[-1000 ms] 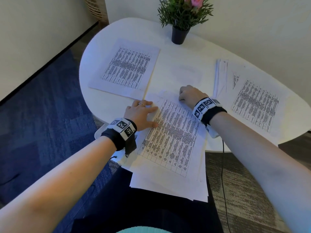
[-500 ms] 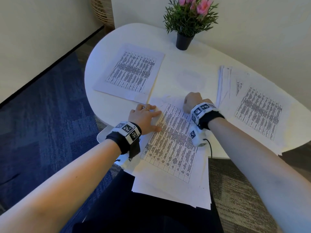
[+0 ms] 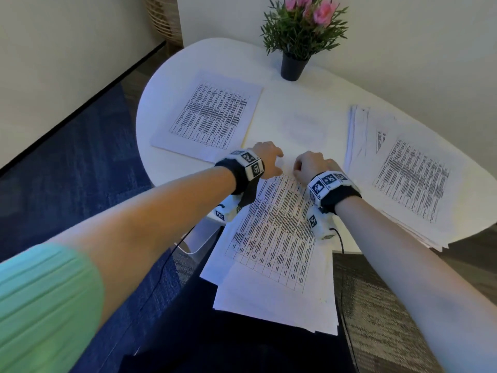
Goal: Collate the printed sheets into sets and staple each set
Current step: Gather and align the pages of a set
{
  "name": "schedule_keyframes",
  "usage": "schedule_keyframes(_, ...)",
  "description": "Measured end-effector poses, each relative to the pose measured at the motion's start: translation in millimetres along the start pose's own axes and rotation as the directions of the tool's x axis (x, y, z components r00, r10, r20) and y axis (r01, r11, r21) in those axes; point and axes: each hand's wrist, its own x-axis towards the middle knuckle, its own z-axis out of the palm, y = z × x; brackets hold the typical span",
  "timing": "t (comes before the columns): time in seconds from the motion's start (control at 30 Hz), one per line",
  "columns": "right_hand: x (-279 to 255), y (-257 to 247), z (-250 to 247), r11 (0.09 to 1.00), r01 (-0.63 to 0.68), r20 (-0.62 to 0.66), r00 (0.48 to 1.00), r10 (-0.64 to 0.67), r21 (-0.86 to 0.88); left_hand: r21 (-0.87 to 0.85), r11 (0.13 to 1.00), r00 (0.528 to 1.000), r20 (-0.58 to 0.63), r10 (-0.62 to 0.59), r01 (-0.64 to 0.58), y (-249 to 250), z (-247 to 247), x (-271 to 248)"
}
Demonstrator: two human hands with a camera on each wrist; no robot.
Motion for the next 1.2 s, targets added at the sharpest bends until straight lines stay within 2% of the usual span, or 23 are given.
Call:
schedule_keyframes(0.07, 1, 2, 0, 1.000, 0.002, 0.015, 1.000, -0.003, 0.026, 0.070, 0.997, 0.999, 0.031, 0.018, -0.020, 4, -1, 16)
schedule_keyframes(0.13, -1, 7, -3, 0.998, 0.010, -0.008, 1.000, -0.009, 0.058, 0.106, 0.994, 1.000, 0.004, 0.008, -0.008, 6, -1, 25)
schedule_keyframes(0.2, -3, 12, -6, 0.994, -0.005, -0.021, 1.000, 0.007, 0.106, 0.071, 0.997, 1.000, -0.004, -0.018, 0.019, 4, -2, 32)
schedule_keyframes(0.3, -2, 18, -8, 0.985, -0.003, -0.015, 1.000, 0.005, 0.173, -0.027, 0.999, 0.997, 0.068, -0.029, 0.031, 2, -1, 41)
schedule_keyframes(0.37, -5, 16, -12, 0.989, 0.020, -0.024, 1.000, -0.016, 0.148, -0.069, 0.997, 0.996, 0.083, -0.031, 0.037, 4, -1, 45)
schedule_keyframes(0.47, -7, 10, -11, 0.998, 0.057, -0.043, 0.997, -0.057, -0.001, -0.131, 0.990, 0.996, 0.079, -0.037, 0.048, 9, -4, 47)
schedule_keyframes(0.53, -1, 7, -2, 0.998, 0.054, -0.029, 0.998, -0.055, -0.015, -0.172, 0.983, 0.995, 0.084, -0.051, 0.065, 9, -3, 52)
schedule_keyframes(0.7, 6, 7, 8, 0.997, 0.030, 0.018, 0.999, -0.032, 0.071, -0.286, 0.952, 0.993, 0.063, -0.098, 0.112, 3, 6, 59)
schedule_keyframes(0.9, 9, 24, 13, 0.948, -0.027, 0.057, 0.998, 0.009, 0.317, -0.331, 0.938, 0.992, -0.027, -0.122, 0.107, 2, 13, 60)
schedule_keyframes(1.03, 8, 29, 17, 0.921, -0.059, 0.064, 0.997, 0.037, 0.386, -0.346, 0.933, 0.991, -0.044, -0.123, 0.100, 5, 14, 58)
schedule_keyframes(1.1, 7, 28, 19, 0.927, -0.050, 0.035, 0.999, 0.040, 0.370, -0.360, 0.928, 0.992, -0.043, -0.120, 0.096, 4, 14, 57)
schedule_keyframes(1.2, 9, 21, 20, 0.969, 0.015, -0.093, 0.996, 0.008, 0.247, -0.380, 0.921, 0.994, -0.028, -0.102, 0.084, 0, 14, 56)
